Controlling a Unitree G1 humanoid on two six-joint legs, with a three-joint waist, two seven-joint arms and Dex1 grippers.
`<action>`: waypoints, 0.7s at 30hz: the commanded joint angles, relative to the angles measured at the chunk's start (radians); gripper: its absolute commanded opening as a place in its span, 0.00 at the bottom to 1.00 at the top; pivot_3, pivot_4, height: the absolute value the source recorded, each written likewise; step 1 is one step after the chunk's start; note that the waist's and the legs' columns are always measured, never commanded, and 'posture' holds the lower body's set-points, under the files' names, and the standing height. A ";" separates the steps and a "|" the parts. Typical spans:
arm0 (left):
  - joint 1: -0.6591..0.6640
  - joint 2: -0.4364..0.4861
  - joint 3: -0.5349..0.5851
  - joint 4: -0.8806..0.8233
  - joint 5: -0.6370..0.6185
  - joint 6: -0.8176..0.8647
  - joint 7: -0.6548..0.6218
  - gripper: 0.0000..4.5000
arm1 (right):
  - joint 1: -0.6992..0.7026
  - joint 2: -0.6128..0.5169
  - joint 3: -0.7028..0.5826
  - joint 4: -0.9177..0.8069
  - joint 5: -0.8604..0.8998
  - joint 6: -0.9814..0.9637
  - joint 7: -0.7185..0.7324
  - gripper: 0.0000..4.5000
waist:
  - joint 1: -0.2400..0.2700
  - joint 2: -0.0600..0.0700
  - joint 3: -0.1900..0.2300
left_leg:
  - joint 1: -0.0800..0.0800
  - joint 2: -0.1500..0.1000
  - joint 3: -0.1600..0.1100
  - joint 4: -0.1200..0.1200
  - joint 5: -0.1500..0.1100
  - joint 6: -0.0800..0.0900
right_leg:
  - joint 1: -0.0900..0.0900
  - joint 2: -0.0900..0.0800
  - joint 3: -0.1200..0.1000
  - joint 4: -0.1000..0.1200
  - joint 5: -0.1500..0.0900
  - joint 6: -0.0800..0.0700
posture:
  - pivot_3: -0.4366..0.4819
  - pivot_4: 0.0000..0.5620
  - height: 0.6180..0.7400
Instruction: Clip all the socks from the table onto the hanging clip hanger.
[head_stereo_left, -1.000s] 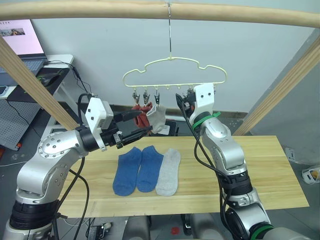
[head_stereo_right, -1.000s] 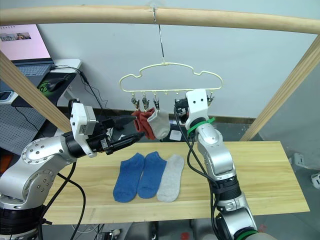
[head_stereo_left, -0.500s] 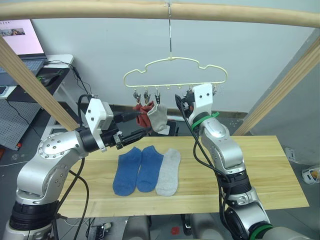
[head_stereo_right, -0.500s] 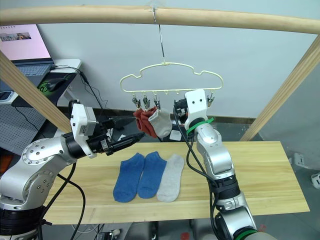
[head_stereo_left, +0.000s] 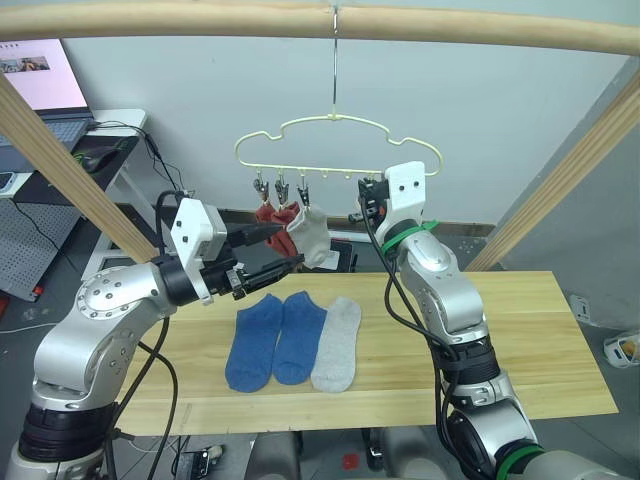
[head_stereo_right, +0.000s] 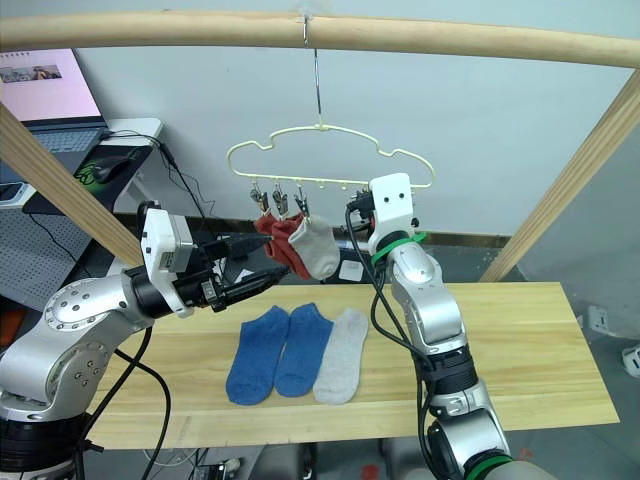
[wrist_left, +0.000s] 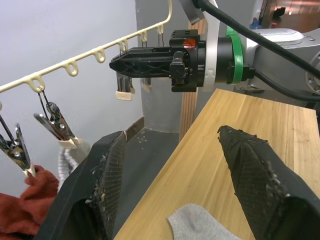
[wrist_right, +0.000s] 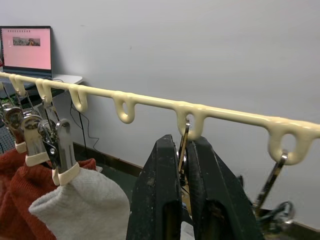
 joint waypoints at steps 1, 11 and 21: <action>0.011 -0.007 0.023 -0.032 -0.005 0.002 0.021 0.71 | -0.017 0.007 -0.007 -0.027 -0.002 -0.028 -0.009 0.00 | 0.000 0.000 0.000 | 0.000 0.000 0.000 0.000 0.000 0.000 | 0.000 0.000 0.000 0.000 0.000 0.000 | 0.40 0.31 0.99; 0.240 -0.101 0.114 -0.011 0.117 -0.040 0.237 0.96 | -0.012 0.003 -0.013 -0.057 0.003 -0.001 -0.005 0.00 | -0.008 0.001 0.000 | 0.001 0.001 0.000 -0.001 0.000 0.000 | 0.000 0.000 0.000 0.000 0.000 0.000 | 0.40 0.37 0.99; 0.318 -0.243 0.063 0.161 0.270 -0.027 0.414 0.99 | 0.001 -0.003 -0.007 -0.142 0.016 0.097 0.007 0.00 | -0.006 0.006 0.006 | 0.004 0.001 0.000 -0.001 0.001 0.001 | 0.003 -0.001 0.001 0.000 0.000 -0.001 | 0.38 0.49 0.99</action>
